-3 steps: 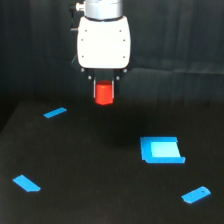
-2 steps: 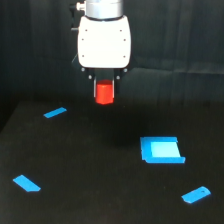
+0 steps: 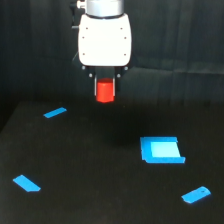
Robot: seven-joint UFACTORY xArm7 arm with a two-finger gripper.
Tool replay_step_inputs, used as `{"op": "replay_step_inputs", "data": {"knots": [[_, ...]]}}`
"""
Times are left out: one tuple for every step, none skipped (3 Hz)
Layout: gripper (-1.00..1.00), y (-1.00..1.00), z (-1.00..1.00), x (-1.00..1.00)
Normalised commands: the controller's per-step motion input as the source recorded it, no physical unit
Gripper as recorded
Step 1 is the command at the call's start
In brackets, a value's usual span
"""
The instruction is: Pick up the red object from the table
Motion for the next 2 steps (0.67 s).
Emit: {"op": "replay_step_inputs", "data": {"knots": [[-0.98,-0.01,0.08,0.03],[-0.85,0.05,0.13,0.1]]}}
